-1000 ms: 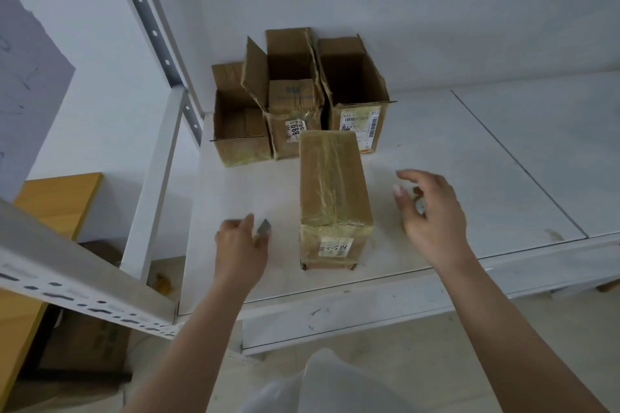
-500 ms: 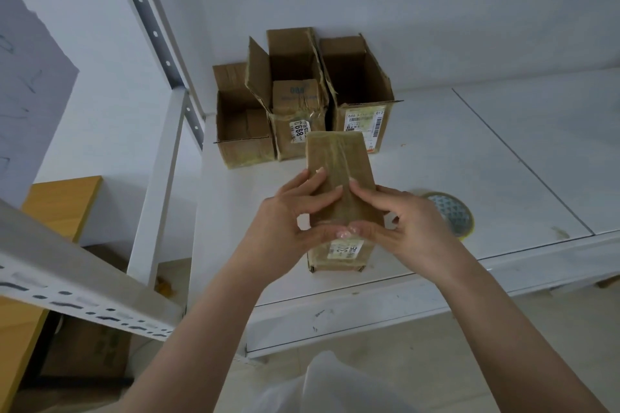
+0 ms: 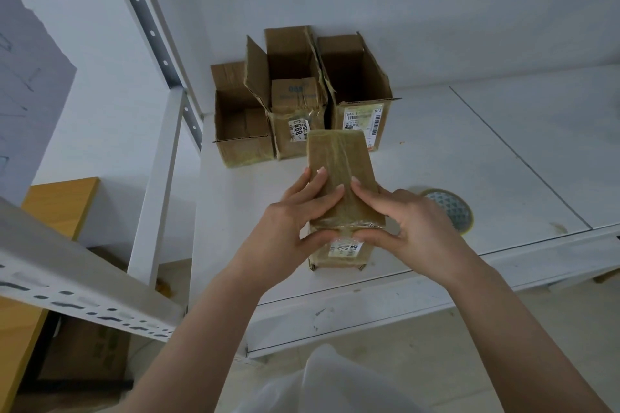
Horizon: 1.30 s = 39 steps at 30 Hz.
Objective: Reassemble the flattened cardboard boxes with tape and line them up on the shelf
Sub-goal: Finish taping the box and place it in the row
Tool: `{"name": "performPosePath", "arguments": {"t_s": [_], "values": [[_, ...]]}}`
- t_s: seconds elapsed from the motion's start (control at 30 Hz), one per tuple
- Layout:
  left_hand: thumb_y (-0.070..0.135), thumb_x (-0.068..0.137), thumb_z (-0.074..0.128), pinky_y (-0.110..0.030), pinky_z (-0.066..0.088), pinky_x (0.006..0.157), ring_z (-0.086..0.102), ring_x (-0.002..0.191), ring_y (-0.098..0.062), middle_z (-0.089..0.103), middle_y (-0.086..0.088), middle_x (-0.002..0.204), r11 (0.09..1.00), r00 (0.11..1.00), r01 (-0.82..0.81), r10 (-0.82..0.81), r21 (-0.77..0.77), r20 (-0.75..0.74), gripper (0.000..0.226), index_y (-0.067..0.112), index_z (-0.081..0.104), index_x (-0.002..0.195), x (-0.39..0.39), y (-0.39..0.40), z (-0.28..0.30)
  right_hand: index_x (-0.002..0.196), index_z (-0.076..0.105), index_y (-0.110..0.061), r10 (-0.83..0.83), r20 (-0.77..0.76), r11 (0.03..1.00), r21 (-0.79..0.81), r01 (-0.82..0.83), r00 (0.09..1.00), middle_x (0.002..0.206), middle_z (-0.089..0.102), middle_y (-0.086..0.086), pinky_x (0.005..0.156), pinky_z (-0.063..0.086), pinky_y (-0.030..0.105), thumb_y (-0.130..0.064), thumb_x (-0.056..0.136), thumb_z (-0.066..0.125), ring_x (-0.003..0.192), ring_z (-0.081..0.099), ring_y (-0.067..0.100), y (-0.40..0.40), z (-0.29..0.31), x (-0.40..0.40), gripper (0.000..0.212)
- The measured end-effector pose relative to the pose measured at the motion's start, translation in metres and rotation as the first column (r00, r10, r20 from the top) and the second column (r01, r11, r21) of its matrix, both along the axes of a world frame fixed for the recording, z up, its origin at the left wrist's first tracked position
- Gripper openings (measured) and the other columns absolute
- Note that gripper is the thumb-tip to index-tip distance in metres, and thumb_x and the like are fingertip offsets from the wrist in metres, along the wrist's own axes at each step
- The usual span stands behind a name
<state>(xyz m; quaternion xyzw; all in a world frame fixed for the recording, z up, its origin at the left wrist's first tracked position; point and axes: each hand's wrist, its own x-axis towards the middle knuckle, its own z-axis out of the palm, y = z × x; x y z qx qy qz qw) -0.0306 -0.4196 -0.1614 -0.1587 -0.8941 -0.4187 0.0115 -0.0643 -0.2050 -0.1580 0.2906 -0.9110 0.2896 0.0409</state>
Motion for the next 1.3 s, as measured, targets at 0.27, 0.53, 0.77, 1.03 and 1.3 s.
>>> {"name": "performPosePath", "arguments": {"t_s": [0.27,0.53,0.77,1.03,1.3], "values": [[0.014,0.09,0.066,-0.042,0.029,0.119,0.004,0.149,-0.004,0.019,0.007,0.162,0.985,0.993,0.101,-0.109,0.142,0.052,0.067,0.025,0.035,0.149,0.004,-0.01,-0.004,0.148,0.034,-0.032,-0.054,0.054,0.998,-0.028,0.056,0.997,0.139,0.057,-0.003,0.081,0.046,0.031,-0.057,0.079,0.051,0.098,0.054,0.016,-0.003,-0.007,0.007,0.075],[-0.001,0.097,0.052,-0.043,0.018,0.122,0.014,0.15,-0.01,0.031,0.011,0.158,0.97,0.985,0.147,-0.161,0.194,0.06,0.051,0.028,0.051,0.139,0.002,-0.042,-0.014,0.144,0.026,-0.045,-0.072,0.109,0.994,-0.078,0.081,0.991,0.149,0.045,-0.009,0.094,0.044,0.028,-0.058,0.078,0.054,0.11,0.051,0.009,-0.004,-0.009,0.007,0.073],[0.015,0.08,0.07,-0.045,0.039,0.112,0.037,0.141,-0.011,0.044,0.001,0.15,0.933,0.999,0.042,-0.051,0.358,0.015,0.048,0.015,0.062,0.128,-0.002,-0.024,-0.018,0.142,0.03,-0.044,-0.087,0.116,0.986,-0.134,0.102,0.989,0.139,0.056,-0.004,0.088,0.044,0.029,-0.043,0.081,0.069,0.099,0.051,0.01,-0.004,-0.01,0.008,0.073],[0.014,0.084,0.072,-0.05,0.049,0.101,0.045,0.135,-0.014,0.044,0.005,0.147,0.876,0.997,-0.029,0.061,0.481,-0.052,0.031,0.029,0.062,0.109,0.002,-0.001,-0.037,0.145,0.036,-0.038,-0.114,0.109,0.98,-0.148,0.129,0.988,0.132,0.061,0.004,0.088,0.048,0.039,-0.038,0.083,0.071,0.094,0.052,0.017,-0.005,-0.011,0.01,0.071],[0.021,0.081,0.073,-0.035,0.053,0.097,0.043,0.136,-0.011,0.041,0.005,0.149,0.888,0.998,0.027,0.001,0.459,-0.062,0.033,0.028,0.061,0.111,0.002,-0.005,-0.035,0.146,0.034,-0.037,-0.114,0.117,0.985,-0.113,0.127,0.987,0.145,0.051,-0.002,0.09,0.048,0.041,-0.041,0.084,0.068,0.1,0.053,0.02,-0.007,-0.012,0.011,0.071]]}}
